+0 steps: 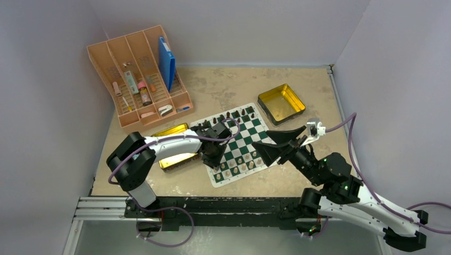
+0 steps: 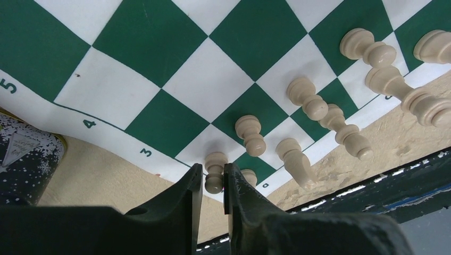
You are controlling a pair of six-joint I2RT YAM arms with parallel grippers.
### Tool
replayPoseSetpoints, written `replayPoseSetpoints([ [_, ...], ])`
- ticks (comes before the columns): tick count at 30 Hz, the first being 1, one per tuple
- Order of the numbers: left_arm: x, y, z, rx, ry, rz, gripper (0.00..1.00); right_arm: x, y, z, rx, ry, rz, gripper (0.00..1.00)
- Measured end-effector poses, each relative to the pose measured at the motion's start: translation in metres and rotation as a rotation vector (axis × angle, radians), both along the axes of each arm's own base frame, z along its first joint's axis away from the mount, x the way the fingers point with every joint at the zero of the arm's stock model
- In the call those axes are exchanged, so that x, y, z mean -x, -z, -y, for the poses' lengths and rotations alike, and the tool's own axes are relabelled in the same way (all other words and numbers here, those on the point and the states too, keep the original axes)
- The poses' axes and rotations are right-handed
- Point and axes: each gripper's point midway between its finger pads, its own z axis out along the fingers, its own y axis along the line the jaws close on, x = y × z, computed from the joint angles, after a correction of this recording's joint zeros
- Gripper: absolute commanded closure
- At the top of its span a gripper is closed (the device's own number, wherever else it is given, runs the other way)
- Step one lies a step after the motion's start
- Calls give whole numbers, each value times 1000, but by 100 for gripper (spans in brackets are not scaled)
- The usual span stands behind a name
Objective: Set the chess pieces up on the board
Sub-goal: Place the chess piece on the chessboard.
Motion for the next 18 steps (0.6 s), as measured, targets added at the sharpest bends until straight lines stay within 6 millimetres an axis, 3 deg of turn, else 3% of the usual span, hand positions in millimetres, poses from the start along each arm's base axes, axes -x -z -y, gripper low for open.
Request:
replayPoseSetpoints([
  [11, 1, -1, 0, 1, 0, 1, 70, 0, 0, 0, -1, -1, -1, 1],
  [18, -2, -16, 3, 36, -13, 35, 66, -3, 7, 1, 19, 18, -19, 1],
])
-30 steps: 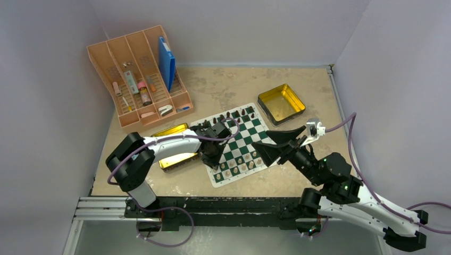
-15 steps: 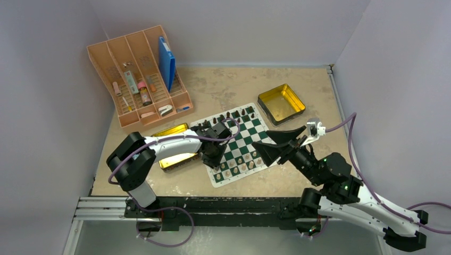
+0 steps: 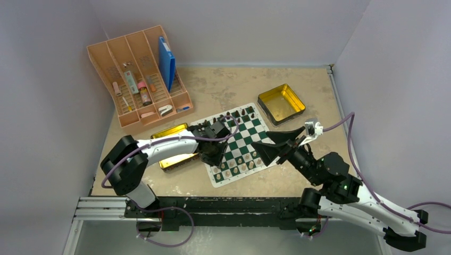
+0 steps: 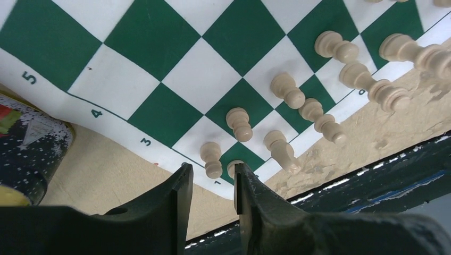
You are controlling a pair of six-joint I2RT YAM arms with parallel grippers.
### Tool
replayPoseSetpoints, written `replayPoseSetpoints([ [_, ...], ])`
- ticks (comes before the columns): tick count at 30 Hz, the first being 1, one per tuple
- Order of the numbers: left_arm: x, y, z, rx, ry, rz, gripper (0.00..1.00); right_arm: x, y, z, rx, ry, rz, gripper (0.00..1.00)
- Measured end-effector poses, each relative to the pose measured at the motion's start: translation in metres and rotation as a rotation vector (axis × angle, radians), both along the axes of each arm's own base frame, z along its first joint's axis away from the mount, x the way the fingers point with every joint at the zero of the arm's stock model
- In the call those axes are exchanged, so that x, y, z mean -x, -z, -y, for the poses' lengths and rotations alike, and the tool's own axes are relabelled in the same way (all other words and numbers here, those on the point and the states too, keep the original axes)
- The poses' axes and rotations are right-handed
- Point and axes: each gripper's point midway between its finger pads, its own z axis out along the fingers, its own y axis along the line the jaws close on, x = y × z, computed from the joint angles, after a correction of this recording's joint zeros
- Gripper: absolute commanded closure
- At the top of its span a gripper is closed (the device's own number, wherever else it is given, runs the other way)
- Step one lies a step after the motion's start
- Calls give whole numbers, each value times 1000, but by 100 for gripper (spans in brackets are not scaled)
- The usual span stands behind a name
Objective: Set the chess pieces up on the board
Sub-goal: Place the chess piece on the chessboard, then reset both arms
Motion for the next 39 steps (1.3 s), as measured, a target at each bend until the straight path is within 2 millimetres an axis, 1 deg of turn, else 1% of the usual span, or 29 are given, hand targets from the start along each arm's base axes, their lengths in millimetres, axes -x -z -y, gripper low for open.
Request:
replayPoseSetpoints([
  [5, -7, -15, 2, 17, -17, 45, 64, -1, 11, -2, 30, 0, -30, 1],
  [8, -15, -38, 4, 64, -39, 107, 59, -3, 15, 0, 34, 16, -51, 1],
  [11, -21, -72, 9, 149, -60, 186, 50, -7, 26, 3, 55, 47, -93, 1],
  [13, -23, -102, 11, 235, -71, 249, 47, -9, 35, 4, 67, 68, -129, 1],
  [17, -22, -160, 11, 405, -83, 371, 45, -16, 55, 8, 89, 128, -220, 1],
  [20, -17, -204, 7, 540, -88, 463, 44, -18, 68, 12, 108, 164, -272, 1],
  [23, -8, -237, -3, 640, -96, 531, 43, -20, 71, 15, 110, 188, -301, 1],
  [25, -2, -250, -11, 687, -103, 559, 43, -19, 67, 17, 97, 194, -312, 1],
  [27, 4, -259, -17, 722, -104, 579, 42, -20, 61, 18, 78, 201, -313, 1],
  [30, 10, -265, -22, 751, -103, 589, 41, -20, 53, 20, 57, 206, -310, 1],
  [34, 16, -262, -24, 767, -89, 586, 40, -20, 50, 20, 46, 205, -311, 1],
  [39, 19, -256, -21, 780, -67, 572, 40, -19, 48, 21, 34, 204, -310, 1],
])
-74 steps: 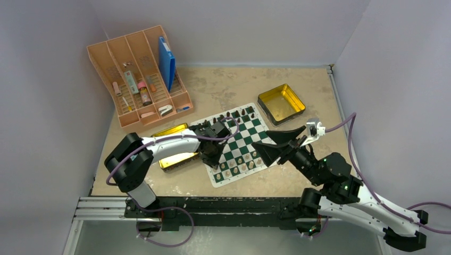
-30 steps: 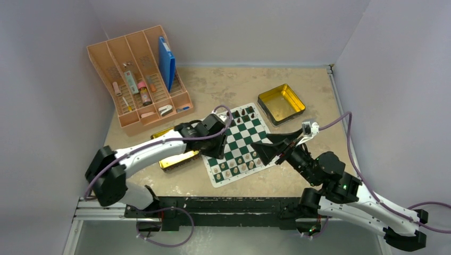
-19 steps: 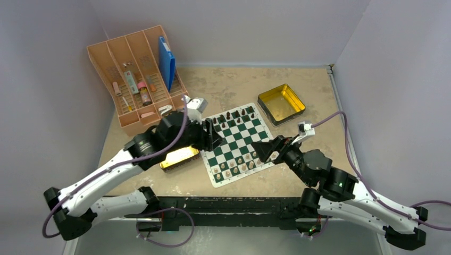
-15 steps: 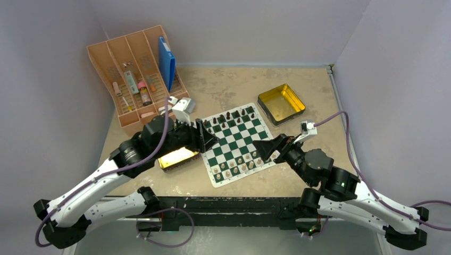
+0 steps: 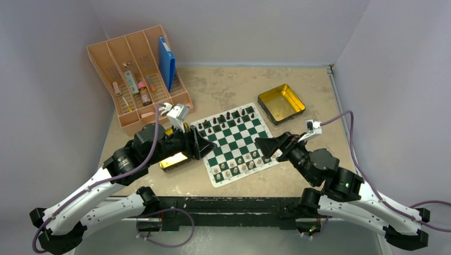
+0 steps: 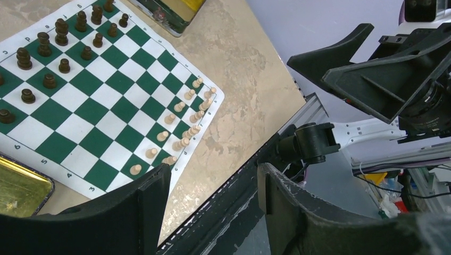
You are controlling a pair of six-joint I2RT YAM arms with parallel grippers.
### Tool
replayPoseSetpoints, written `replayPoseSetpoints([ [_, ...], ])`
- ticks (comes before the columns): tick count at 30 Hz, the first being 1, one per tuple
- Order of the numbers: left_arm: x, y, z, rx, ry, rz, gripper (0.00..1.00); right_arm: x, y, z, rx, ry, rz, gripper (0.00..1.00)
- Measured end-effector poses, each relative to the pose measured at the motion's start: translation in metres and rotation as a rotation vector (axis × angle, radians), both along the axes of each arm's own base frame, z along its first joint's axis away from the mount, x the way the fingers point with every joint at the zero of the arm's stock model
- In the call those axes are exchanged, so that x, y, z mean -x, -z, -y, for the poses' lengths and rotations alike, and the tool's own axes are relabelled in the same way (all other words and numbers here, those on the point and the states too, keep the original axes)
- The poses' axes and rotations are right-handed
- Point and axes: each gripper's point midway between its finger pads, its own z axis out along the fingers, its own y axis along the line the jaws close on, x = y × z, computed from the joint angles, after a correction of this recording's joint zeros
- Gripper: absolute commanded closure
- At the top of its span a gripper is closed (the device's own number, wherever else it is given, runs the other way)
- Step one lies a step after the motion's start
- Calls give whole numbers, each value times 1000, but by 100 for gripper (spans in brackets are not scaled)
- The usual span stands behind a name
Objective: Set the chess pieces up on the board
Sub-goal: Reset both arms
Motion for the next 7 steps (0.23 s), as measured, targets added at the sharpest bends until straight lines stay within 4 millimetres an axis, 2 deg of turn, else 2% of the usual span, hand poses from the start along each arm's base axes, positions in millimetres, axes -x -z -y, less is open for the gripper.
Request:
replayPoseSetpoints([
  [7, 0, 1, 2, 5, 13, 9, 40, 0, -1, 1, -3, 0, 1, 1],
])
